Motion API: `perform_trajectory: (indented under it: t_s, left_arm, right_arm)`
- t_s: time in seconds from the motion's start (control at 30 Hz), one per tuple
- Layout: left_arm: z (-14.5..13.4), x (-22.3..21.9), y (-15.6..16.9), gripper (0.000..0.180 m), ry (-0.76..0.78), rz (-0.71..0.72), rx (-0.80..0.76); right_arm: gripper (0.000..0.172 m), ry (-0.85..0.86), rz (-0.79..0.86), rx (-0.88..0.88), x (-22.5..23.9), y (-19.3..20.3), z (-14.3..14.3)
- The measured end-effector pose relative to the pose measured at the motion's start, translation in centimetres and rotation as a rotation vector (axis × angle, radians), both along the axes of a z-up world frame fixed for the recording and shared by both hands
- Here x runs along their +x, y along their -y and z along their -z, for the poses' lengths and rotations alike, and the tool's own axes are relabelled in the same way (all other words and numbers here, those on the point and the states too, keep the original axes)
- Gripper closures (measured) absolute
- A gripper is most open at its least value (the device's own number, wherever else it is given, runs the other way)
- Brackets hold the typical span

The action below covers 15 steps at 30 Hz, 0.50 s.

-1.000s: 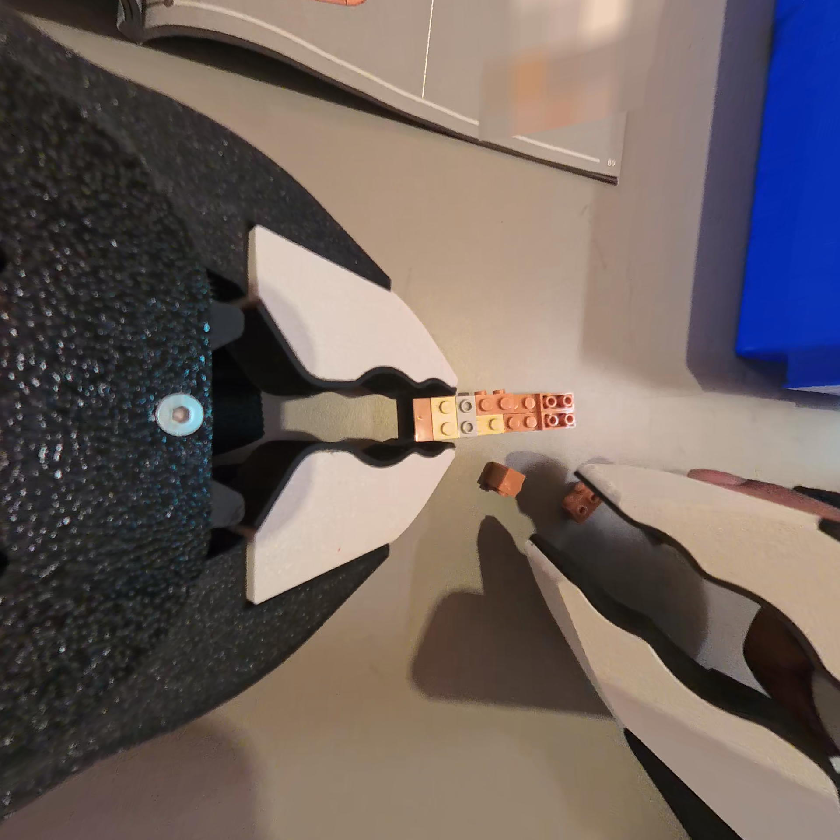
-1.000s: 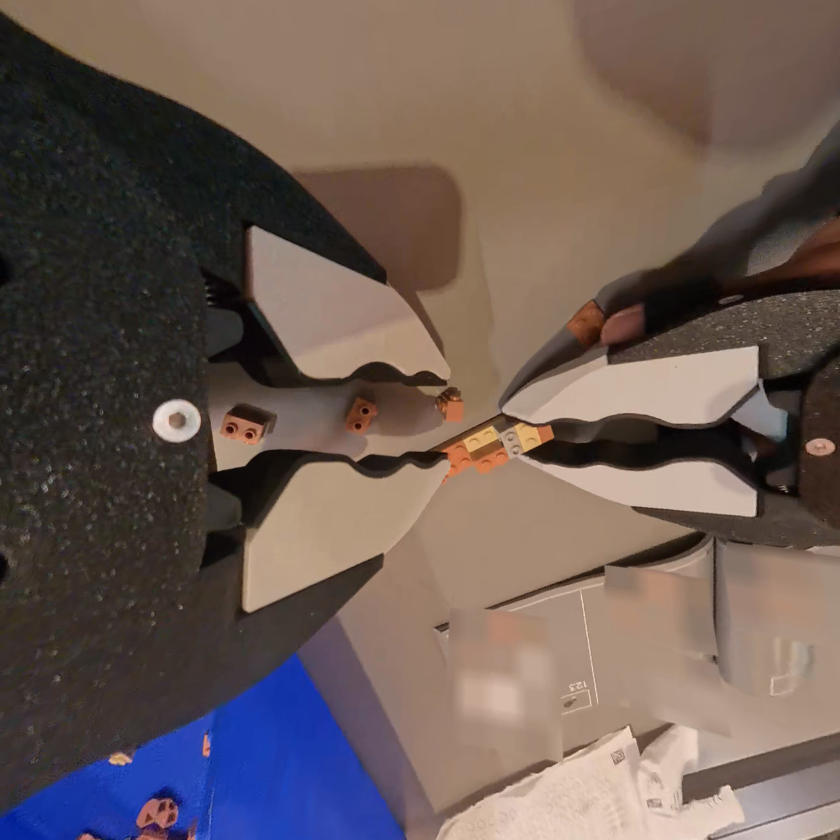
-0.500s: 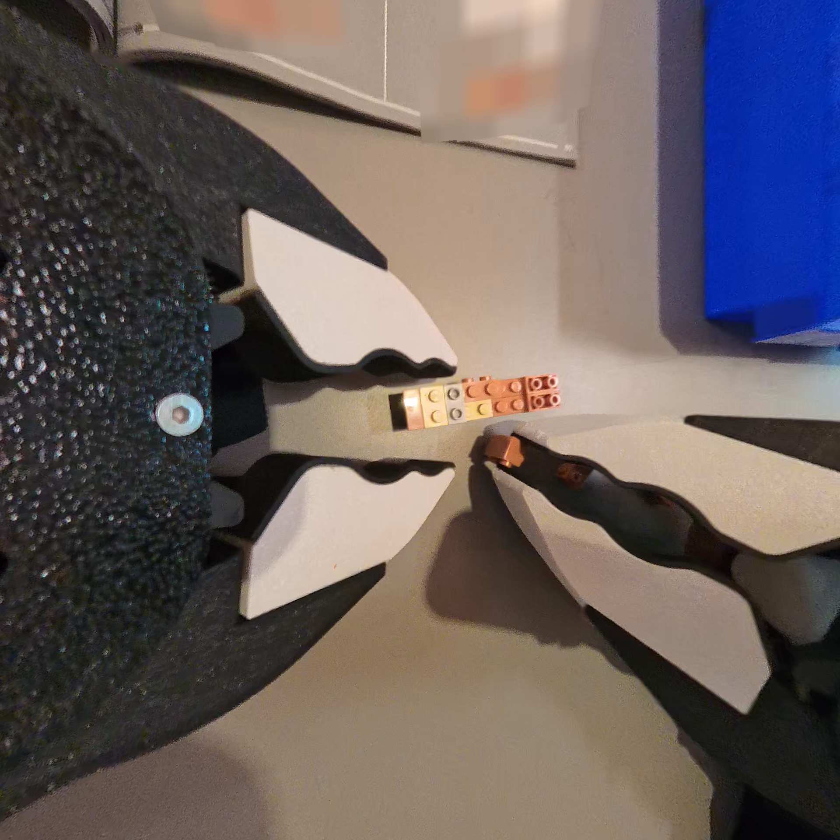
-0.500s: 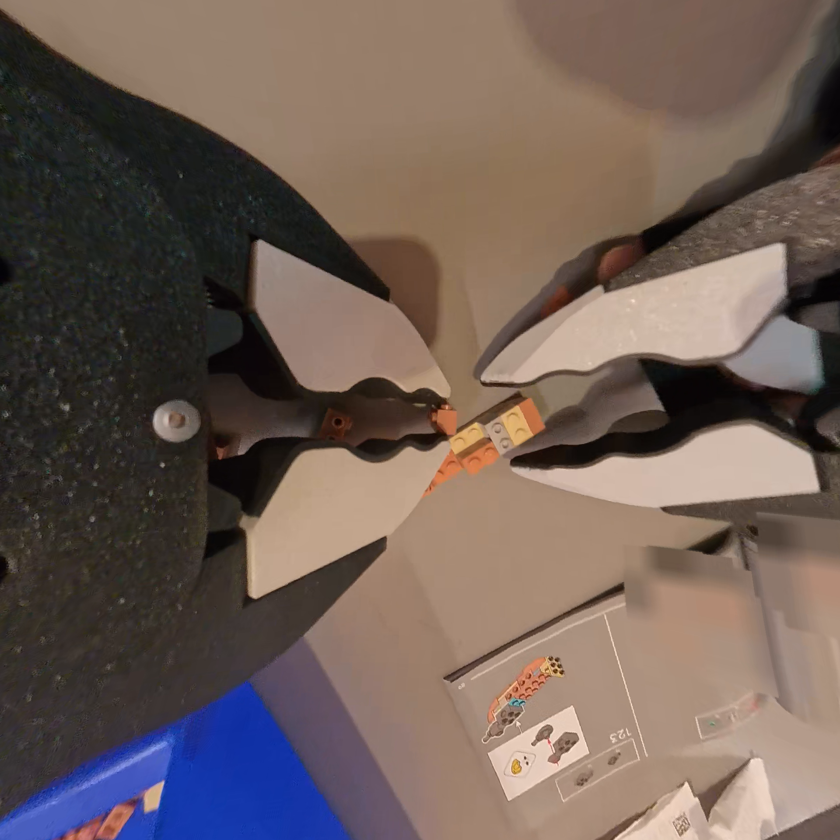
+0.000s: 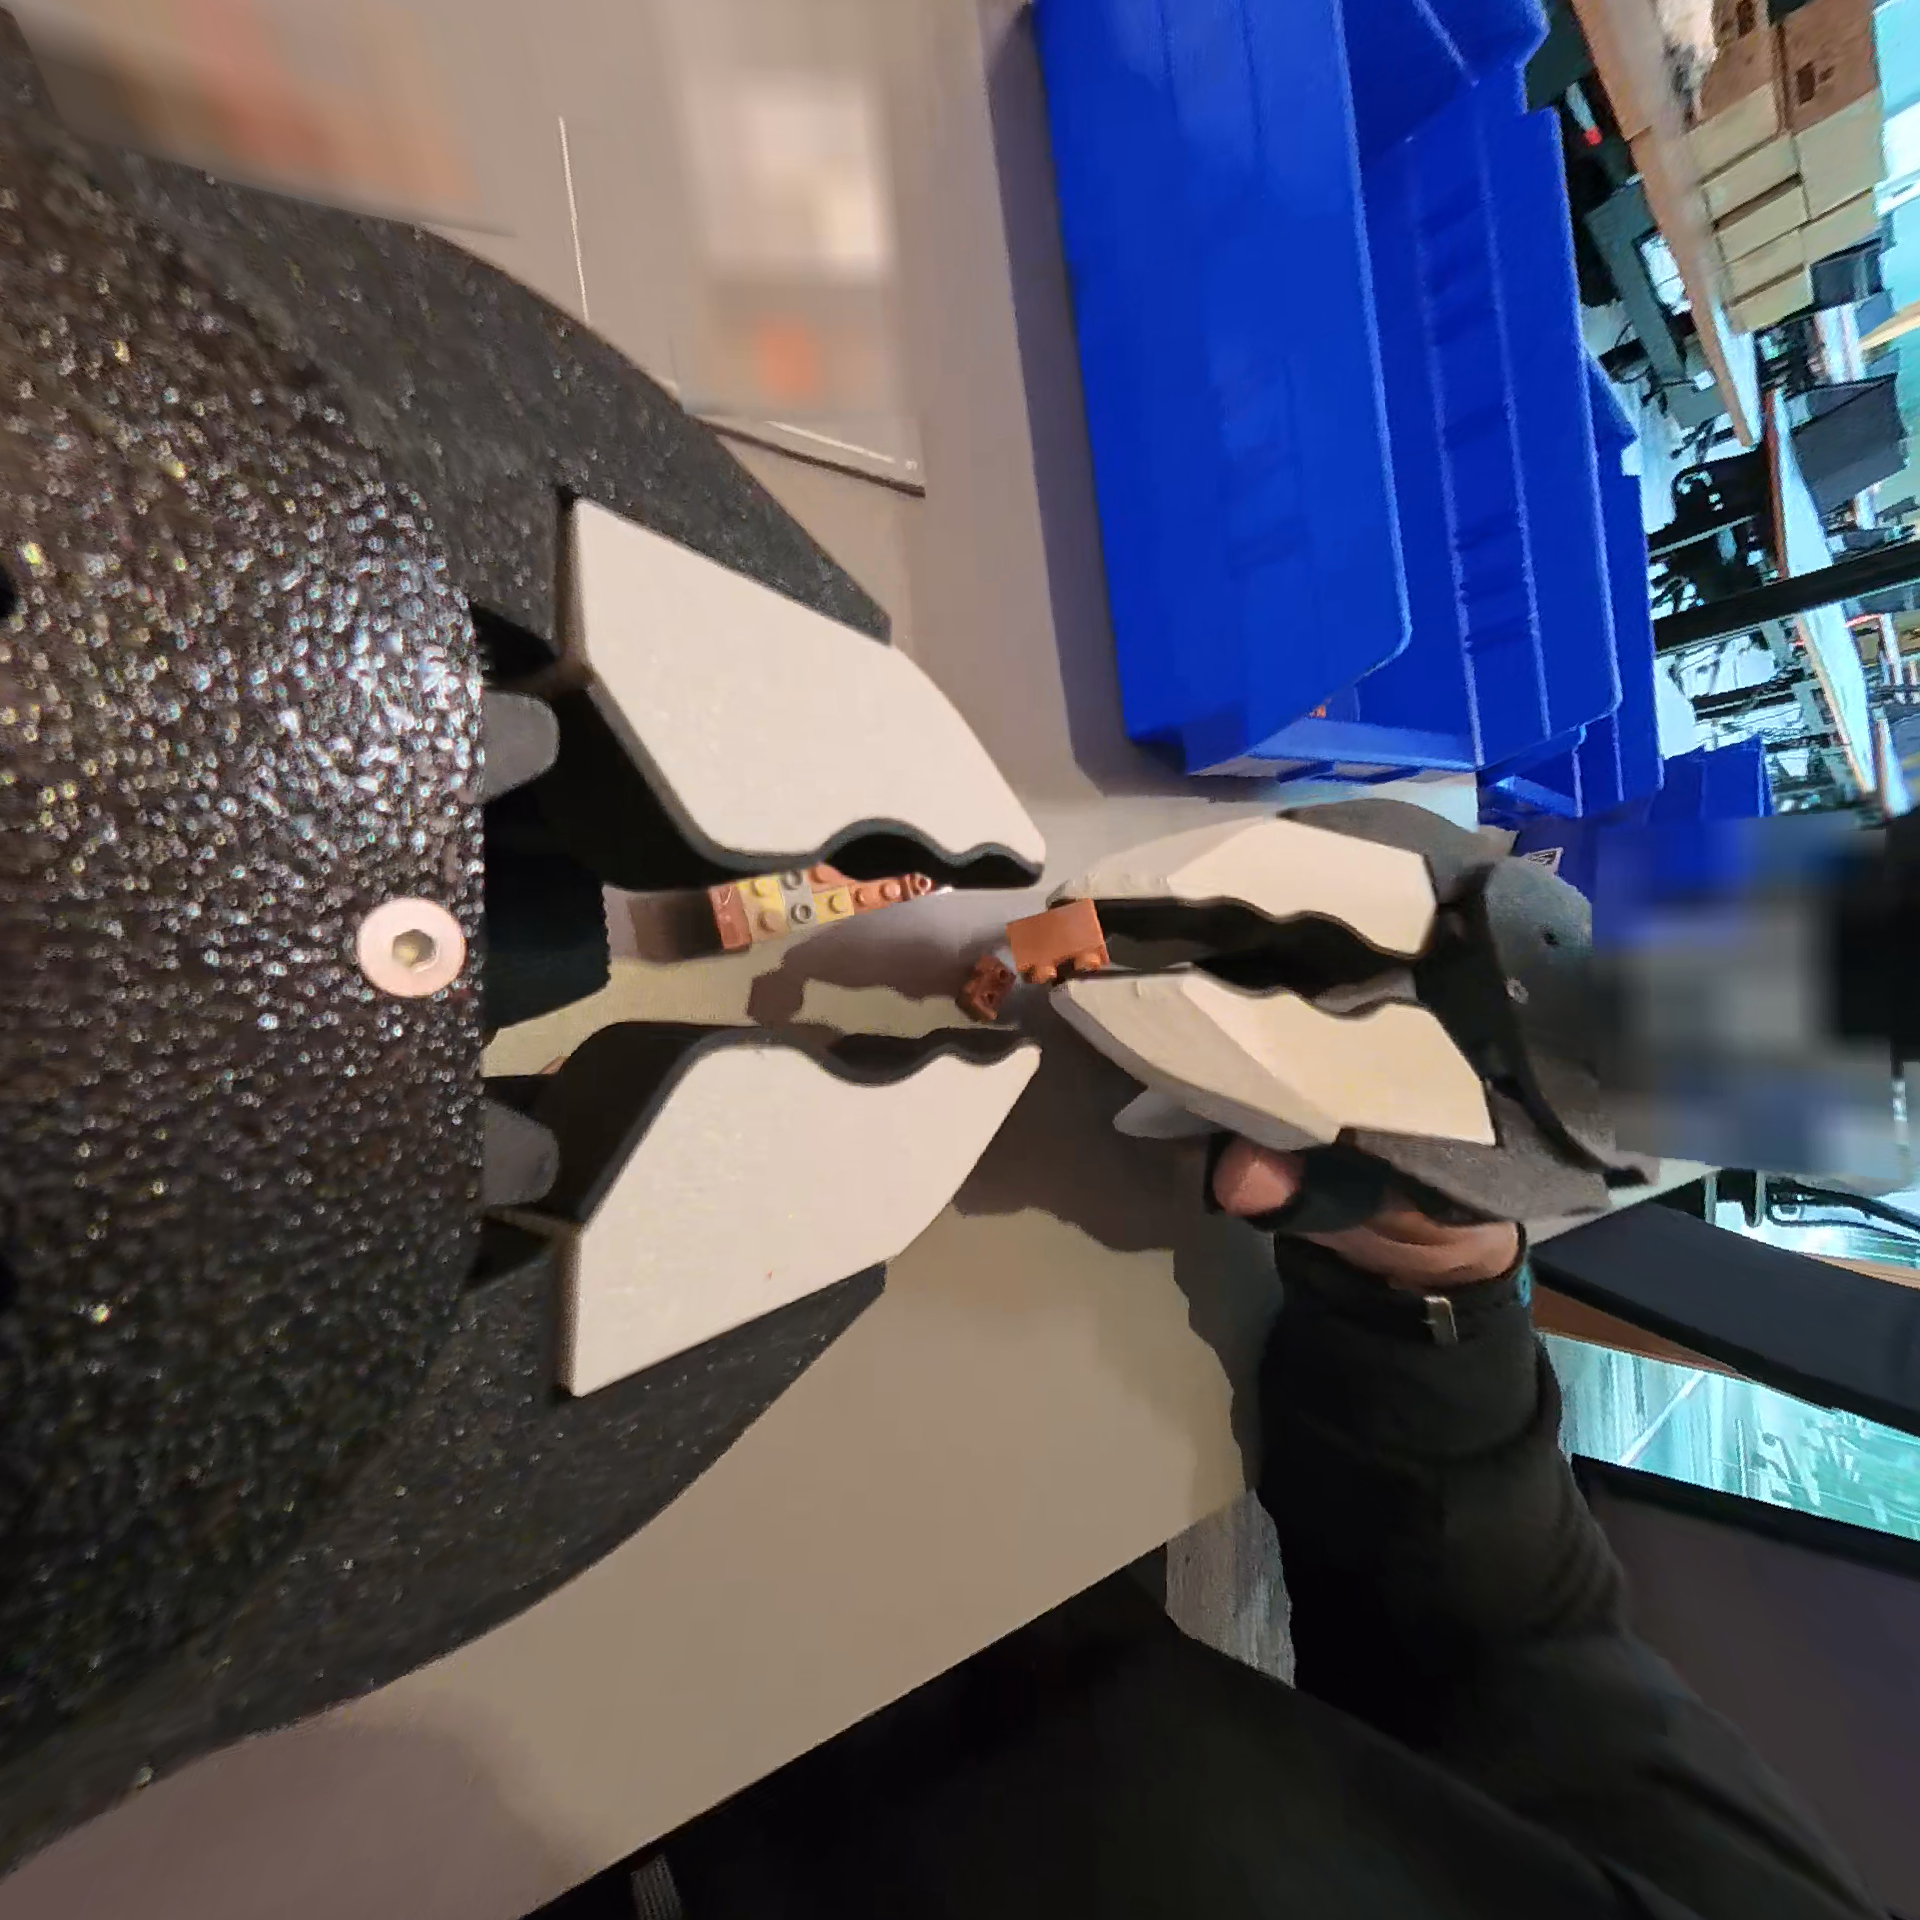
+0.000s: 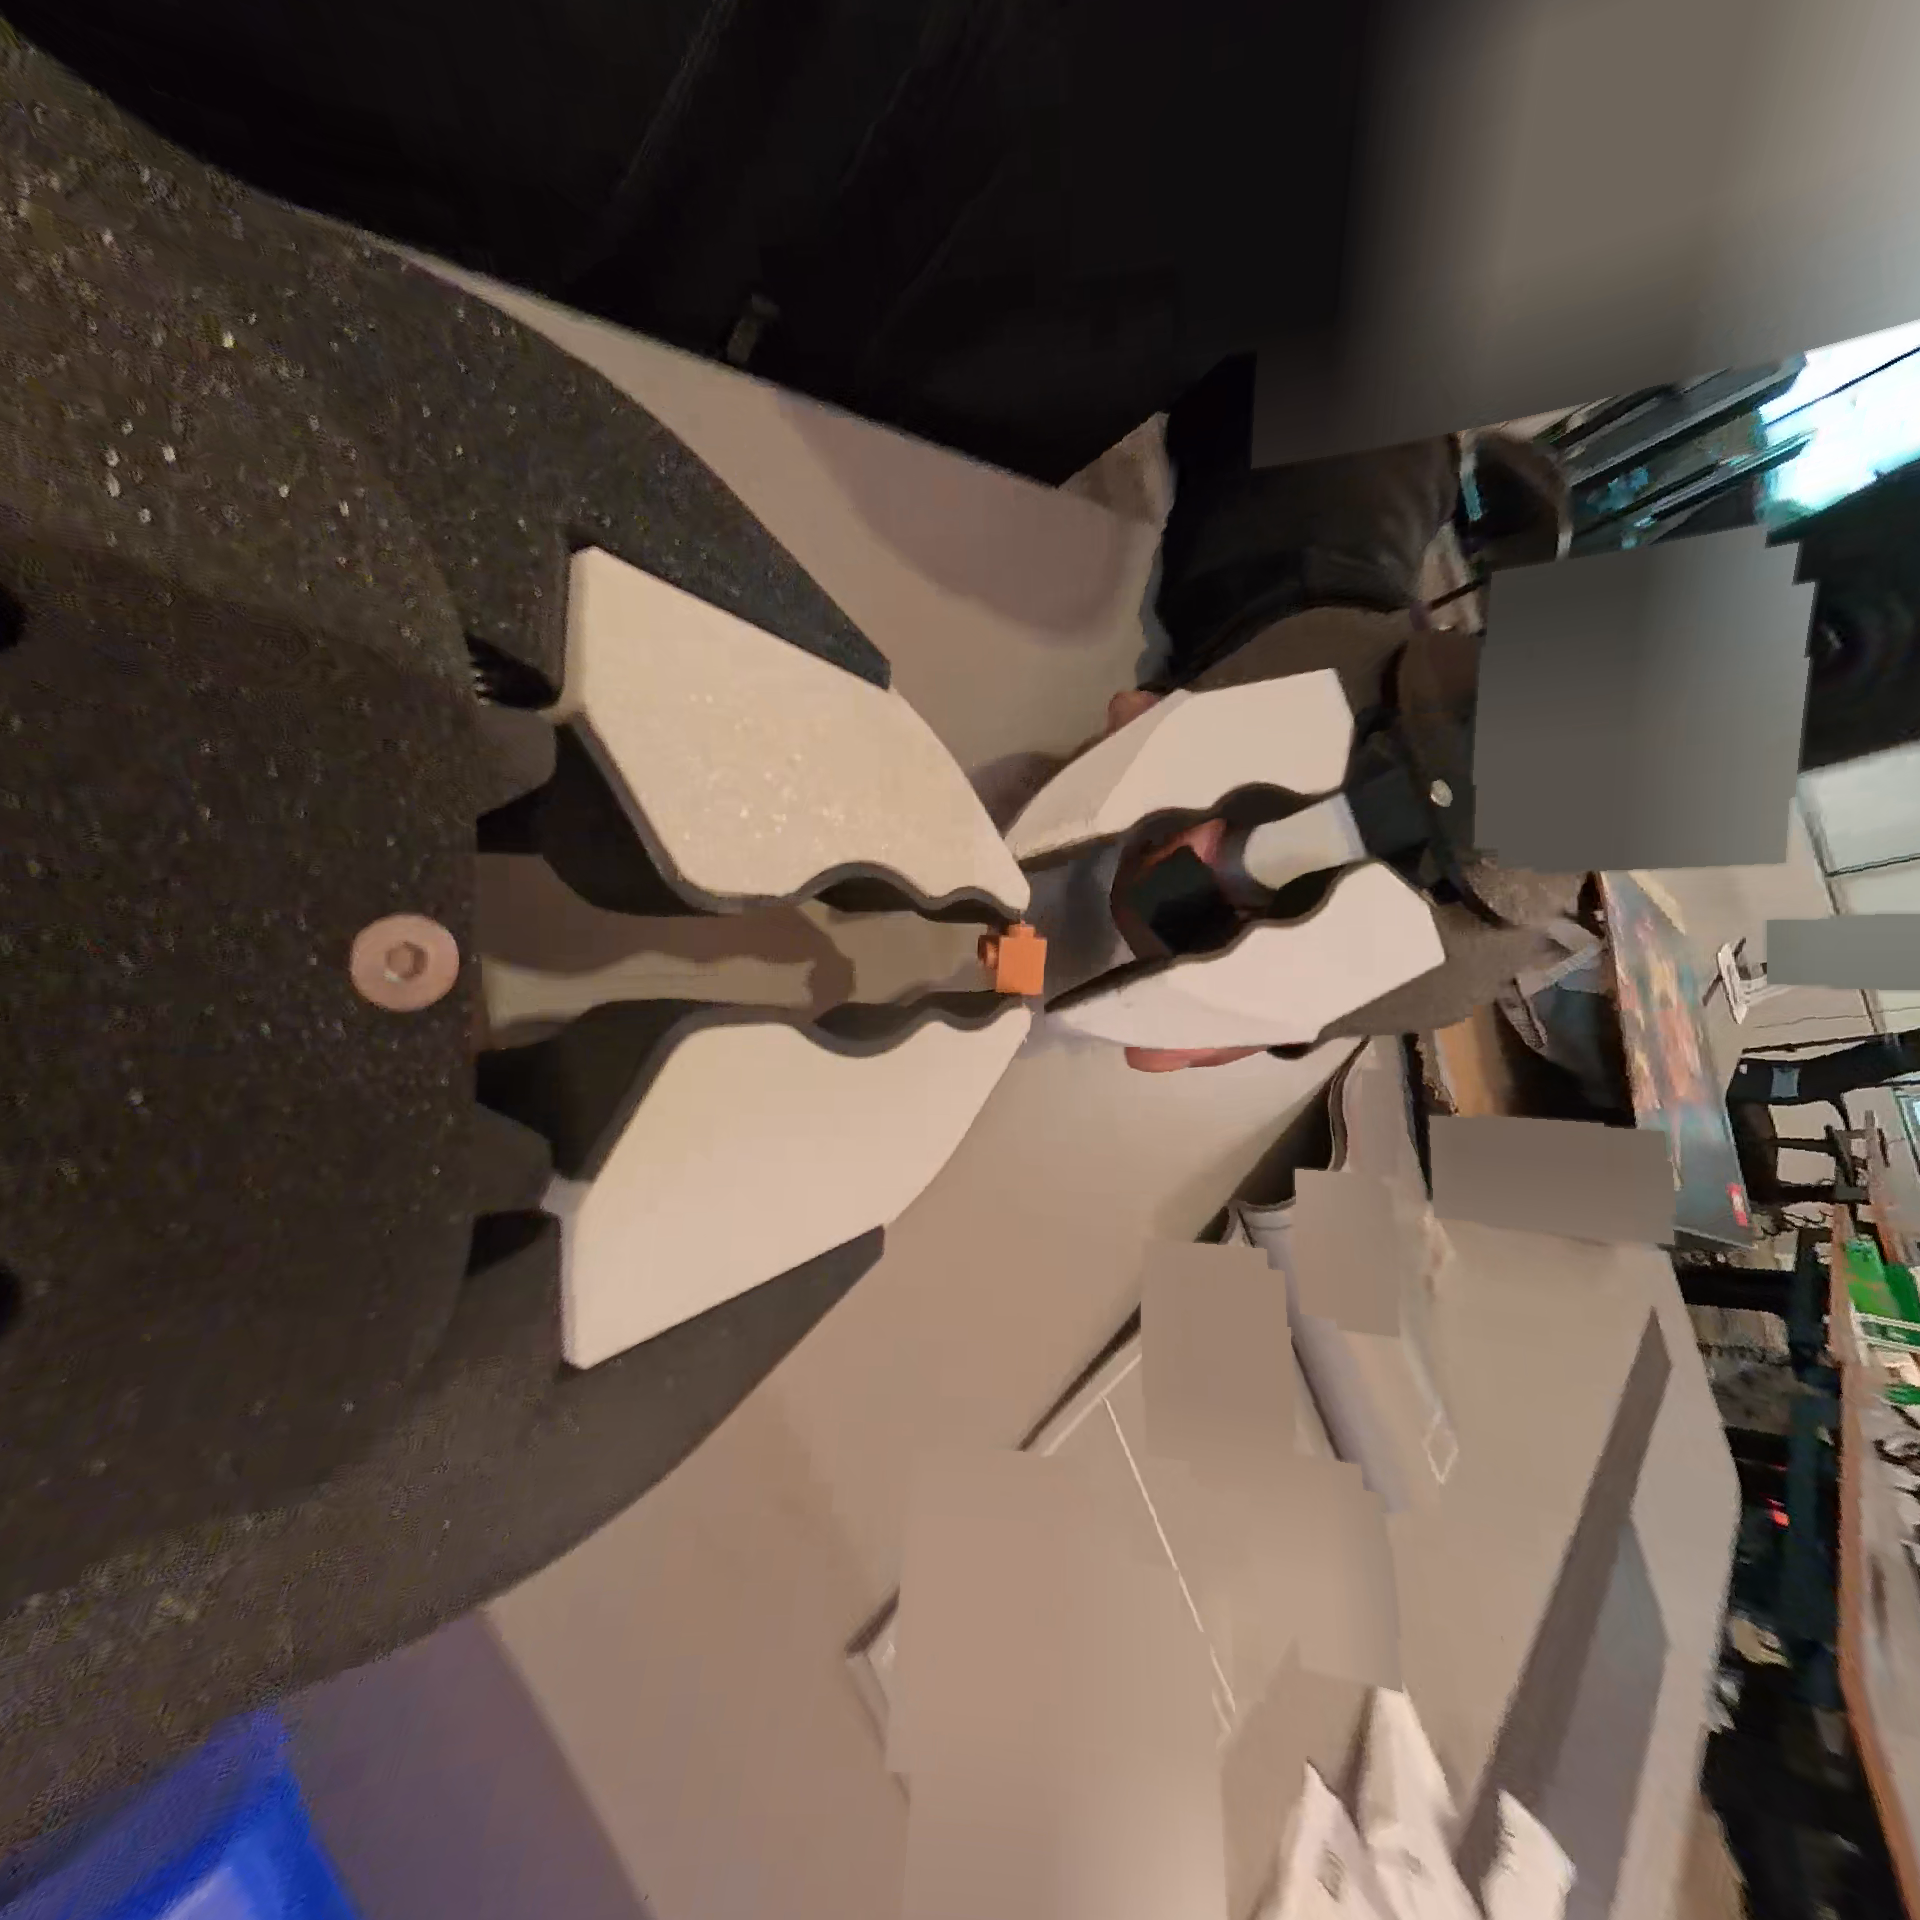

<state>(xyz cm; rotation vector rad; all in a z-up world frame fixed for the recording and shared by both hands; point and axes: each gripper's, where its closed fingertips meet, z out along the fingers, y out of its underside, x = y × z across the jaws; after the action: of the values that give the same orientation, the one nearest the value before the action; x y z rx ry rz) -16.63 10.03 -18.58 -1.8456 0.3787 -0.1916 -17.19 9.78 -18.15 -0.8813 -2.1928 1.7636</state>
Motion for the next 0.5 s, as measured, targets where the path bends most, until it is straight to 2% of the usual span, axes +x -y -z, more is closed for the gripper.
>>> perform_trajectory:
  t_s: [0.1,0.17,0.27,0.33,0.43,0.5]
  left_arm:
    - [0.2,-0.3,0.0,0.156,0.097,-0.023,-0.052]
    - [0.0,-0.3,0.1,0.156,0.207,-0.013,-0.070]
    - [-0.4,-0.1,0.2,0.158,0.283,0.021,-0.063]
    - [-0.5,-0.4,0.1,0.159,0.166,0.005,-0.005]
    - [-0.8,-1.2,0.1,0.161,-0.175,-0.039,0.116]
    - [-1.2,-0.8,0.2,0.167,-0.313,-0.028,0.187]
  right_arm:
    - [0.160,-0.148,0.017,0.116,-0.1,0.0,0.0]
    - [0.160,-0.206,0.021,0.132,0.0,0.1,-0.3]
    - [0.160,-0.157,0.017,0.053,0.1,0.5,-0.8]
    - [0.160,-0.075,0.057,-0.006,-0.4,0.4,-0.8]
    - [0.160,0.057,0.090,-0.123,-0.7,0.5,-0.8]
    - [0.160,0.131,0.099,-0.217,-0.8,0.5,-1.0]
